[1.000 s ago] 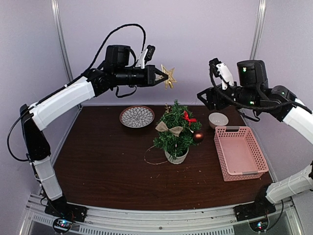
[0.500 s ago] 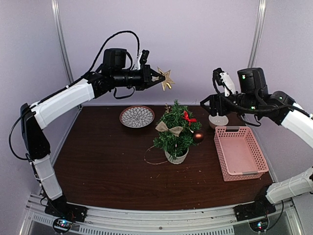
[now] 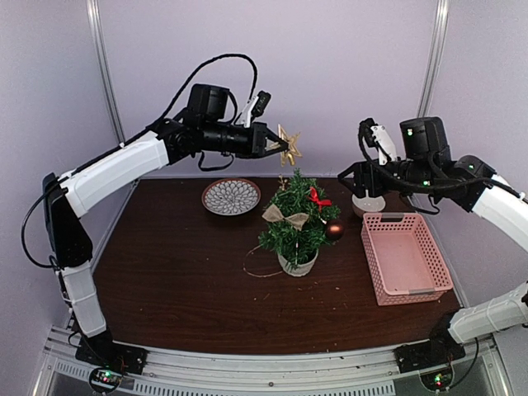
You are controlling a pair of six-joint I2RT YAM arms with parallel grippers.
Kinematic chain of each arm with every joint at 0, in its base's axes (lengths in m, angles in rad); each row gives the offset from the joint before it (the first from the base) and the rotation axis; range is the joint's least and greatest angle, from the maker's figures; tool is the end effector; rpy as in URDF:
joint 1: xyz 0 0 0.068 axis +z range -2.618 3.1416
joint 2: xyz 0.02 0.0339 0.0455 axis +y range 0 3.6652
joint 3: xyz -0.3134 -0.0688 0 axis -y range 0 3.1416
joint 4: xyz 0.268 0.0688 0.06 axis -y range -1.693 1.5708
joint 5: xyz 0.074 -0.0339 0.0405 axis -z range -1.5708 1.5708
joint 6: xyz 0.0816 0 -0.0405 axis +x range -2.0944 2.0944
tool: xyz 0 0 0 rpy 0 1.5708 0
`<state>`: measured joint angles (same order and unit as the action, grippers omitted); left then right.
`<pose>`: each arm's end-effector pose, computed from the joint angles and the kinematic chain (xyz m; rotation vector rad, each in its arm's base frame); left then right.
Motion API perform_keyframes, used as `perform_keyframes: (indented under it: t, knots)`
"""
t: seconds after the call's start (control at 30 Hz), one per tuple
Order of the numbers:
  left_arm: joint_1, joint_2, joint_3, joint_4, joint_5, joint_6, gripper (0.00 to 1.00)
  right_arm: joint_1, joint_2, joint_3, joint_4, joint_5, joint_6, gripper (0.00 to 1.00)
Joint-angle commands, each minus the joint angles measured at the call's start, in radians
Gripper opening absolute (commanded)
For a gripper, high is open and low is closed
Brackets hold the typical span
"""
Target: Decorate the small christmas tree
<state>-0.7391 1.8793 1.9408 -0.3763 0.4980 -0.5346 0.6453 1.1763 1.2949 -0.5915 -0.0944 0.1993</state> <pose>0.3562 -0.3774 0.4434 0.5835 1.9929 -1.2991 0.2325 0.1846 0.4234 -0.5232 2.0331 0.6165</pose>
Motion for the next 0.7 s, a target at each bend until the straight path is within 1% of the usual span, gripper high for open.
perform_keyframes:
  t: [0.0, 0.33, 0.67]
  knots:
    - [-0.005, 0.024, 0.029, 0.002, 0.018, 0.042, 0.00, -0.005, -0.003, -0.005, 0.019, -0.016, 0.011, 0.74]
    - [-0.008, 0.060, 0.070, 0.011, 0.027, 0.046, 0.00, -0.006, 0.012, 0.003, 0.021, -0.026, 0.011, 0.73]
    - [-0.007, 0.044, 0.064, 0.016, 0.007, 0.055, 0.00, -0.006, 0.021, 0.004, 0.022, -0.034, 0.009, 0.73]
